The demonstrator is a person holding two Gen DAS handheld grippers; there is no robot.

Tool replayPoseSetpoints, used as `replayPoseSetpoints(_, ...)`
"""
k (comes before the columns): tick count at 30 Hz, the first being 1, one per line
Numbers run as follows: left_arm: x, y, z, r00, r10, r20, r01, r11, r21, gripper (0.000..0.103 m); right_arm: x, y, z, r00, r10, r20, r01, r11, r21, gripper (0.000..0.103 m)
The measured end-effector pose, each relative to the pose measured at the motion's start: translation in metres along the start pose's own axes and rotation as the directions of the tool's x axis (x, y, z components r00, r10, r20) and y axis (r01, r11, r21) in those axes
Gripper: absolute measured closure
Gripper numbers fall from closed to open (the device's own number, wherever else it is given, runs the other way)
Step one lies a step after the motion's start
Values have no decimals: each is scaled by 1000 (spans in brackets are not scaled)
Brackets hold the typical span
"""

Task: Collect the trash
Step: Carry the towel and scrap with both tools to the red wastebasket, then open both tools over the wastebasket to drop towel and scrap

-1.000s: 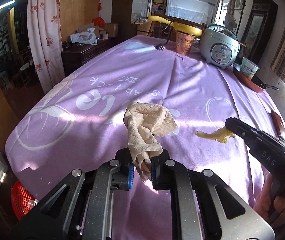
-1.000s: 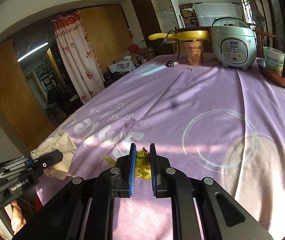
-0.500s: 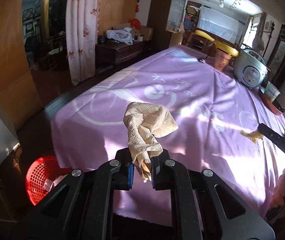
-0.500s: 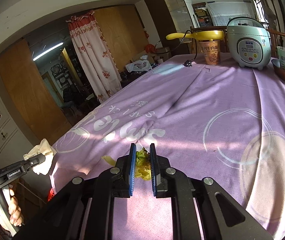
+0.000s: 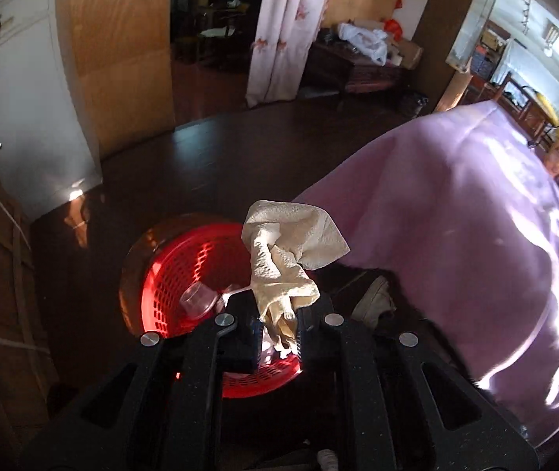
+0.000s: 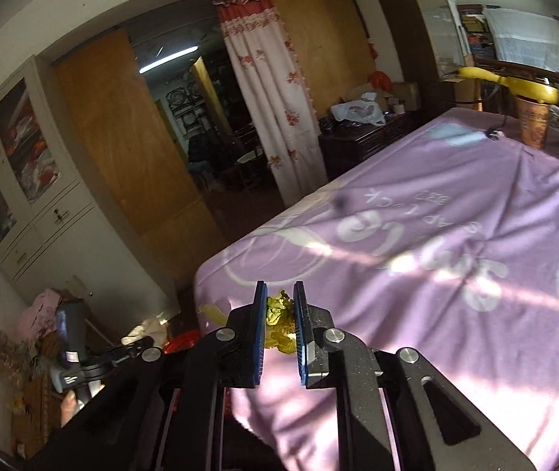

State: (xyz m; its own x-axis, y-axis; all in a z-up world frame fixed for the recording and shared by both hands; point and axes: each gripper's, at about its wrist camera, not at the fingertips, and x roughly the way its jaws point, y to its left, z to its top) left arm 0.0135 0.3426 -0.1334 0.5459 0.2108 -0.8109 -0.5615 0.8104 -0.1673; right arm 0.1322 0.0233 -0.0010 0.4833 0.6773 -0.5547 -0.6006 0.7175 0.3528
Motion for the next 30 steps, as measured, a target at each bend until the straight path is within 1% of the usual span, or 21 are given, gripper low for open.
replayPoseSetpoints(1, 7, 6, -1, 1000, 12, -11, -12, 1000, -7, 88, 8, 13, -1, 1000, 16, -18, -16, 1000, -14, 90)
replayPoseSetpoints(2, 13, 13, -2, 1000, 14, -27, -14, 1000, -18, 84, 16, 25, -3, 999, 29, -37, -30, 999, -28, 90)
replayPoseSetpoints(3, 19, 20, -2, 999, 6, -43, -8, 999, -35, 75, 25, 36, -5, 997, 41, -58, -43, 998, -42, 90)
replayPoseSetpoints(4, 23, 28, -2, 999, -6, -51, 3, 998, -59, 70, 33, 46, -7, 996, 50, -80, -55, 997, -57, 90)
replayPoseSetpoints(6, 28, 40, -1, 998, -12, -57, 6, 995, -96, 50, 47, 65, -12, 991, 61, -118, -72, 994, -86, 89)
replayPoseSetpoints(9, 26, 56, -1, 999, -15, -45, 9, 992, -129, 37, 68, 89, -21, 982, 81, -172, -102, 988, -116, 89)
replayPoseSetpoints(12, 21, 66, 0, 1000, -12, -26, 8, 990, -142, 30, 90, 107, -30, 970, 97, -222, -129, 983, -131, 89)
replayPoseSetpoints(17, 20, 72, 1, 1000, -28, -13, 26, 990, -139, 23, 120, 127, -42, 952, 109, -287, -155, 977, -143, 89)
replayPoseSetpoints(22, 20, 80, 3, 999, -42, -14, 40, 986, -164, 22, 141, 143, -52, 935, 110, -337, -170, 973, -156, 89)
replayPoseSetpoints(24, 21, 83, 4, 999, -38, -12, 35, 983, -180, 21, 151, 149, -53, 927, 113, -359, -180, 971, -159, 89)
replayPoseSetpoints(27, 18, 89, 5, 1000, -7, -1, 6, 981, -195, 20, 169, 164, -58, 913, 120, -390, -201, 964, -174, 89)
replayPoseSetpoints(29, 15, 93, 6, 1000, 16, 7, -15, 979, -202, 19, 182, 172, -60, 902, 127, -412, -221, 957, -188, 84)
replayPoseSetpoints(30, 15, 96, 7, 1000, 27, 10, -24, 978, -206, 18, 188, 176, -61, 899, 130, -418, -229, 954, -196, 77)
